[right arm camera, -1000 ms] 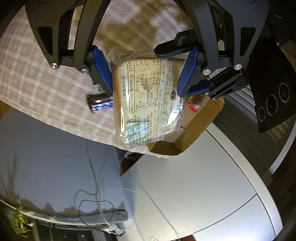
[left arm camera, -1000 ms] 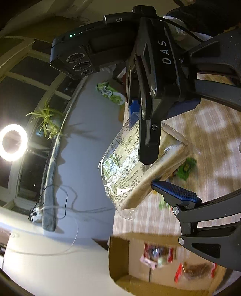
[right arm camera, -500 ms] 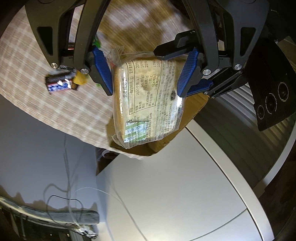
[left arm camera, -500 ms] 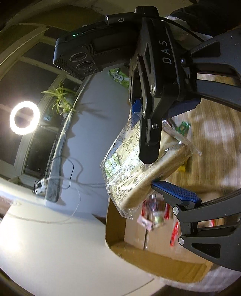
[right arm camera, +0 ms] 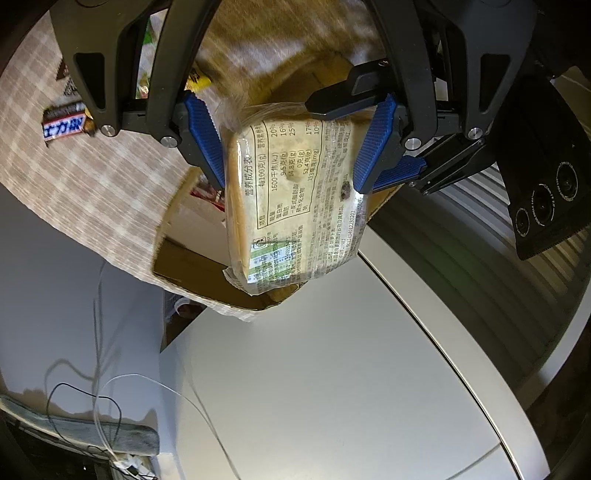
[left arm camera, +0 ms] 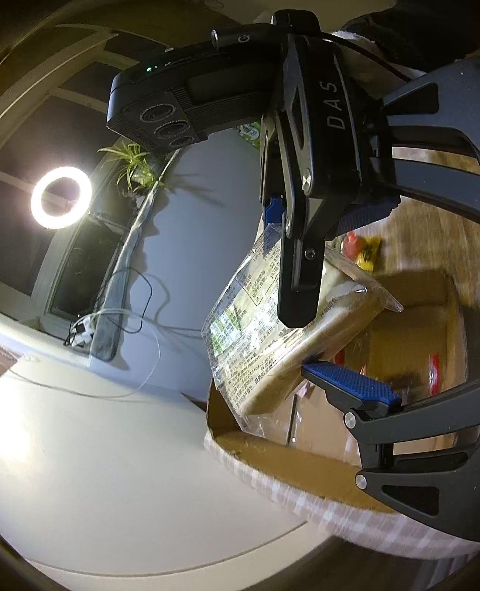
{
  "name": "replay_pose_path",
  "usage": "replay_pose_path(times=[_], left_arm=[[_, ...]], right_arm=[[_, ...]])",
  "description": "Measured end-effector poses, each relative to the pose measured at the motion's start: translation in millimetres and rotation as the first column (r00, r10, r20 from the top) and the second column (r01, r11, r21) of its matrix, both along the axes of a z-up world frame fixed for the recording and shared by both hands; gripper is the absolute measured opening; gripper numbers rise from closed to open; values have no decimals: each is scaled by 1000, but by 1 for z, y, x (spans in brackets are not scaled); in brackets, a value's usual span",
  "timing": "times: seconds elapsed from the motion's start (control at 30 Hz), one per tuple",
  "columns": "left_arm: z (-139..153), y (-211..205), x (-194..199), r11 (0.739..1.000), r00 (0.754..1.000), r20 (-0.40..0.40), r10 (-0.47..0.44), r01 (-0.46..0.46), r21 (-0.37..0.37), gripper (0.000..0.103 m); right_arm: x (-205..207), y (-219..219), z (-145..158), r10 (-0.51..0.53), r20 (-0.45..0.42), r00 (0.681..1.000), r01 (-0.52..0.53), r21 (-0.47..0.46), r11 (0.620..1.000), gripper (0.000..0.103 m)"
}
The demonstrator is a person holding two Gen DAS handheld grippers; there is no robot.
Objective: Organize snacks
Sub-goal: 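Lift the bread loaf with both tools and carry it over the box, then lower the bread loaf into the box and open both tools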
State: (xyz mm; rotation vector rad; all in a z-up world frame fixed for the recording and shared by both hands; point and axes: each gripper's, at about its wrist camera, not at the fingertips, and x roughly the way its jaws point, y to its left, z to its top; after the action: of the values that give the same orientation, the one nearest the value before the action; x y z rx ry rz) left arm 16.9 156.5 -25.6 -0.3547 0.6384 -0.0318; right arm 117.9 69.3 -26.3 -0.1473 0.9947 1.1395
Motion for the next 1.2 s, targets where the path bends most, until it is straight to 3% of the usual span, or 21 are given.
replay_pose_path(times=[0.4, 0.93, 1.2], left_arm=[[-8, 30, 6, 999, 999, -8, 39, -39, 1, 66], [-7, 41, 2, 997, 997, -5, 72, -72, -1, 66], [-2, 35, -3, 997, 998, 2, 70, -70, 10, 66]], right_arm=[[10, 34, -9, 26, 14, 1000, -26, -17, 1000, 72], [12, 36, -4, 8, 51, 999, -7, -20, 1000, 72], [12, 16, 4, -35, 80, 996, 35, -6, 999, 82]])
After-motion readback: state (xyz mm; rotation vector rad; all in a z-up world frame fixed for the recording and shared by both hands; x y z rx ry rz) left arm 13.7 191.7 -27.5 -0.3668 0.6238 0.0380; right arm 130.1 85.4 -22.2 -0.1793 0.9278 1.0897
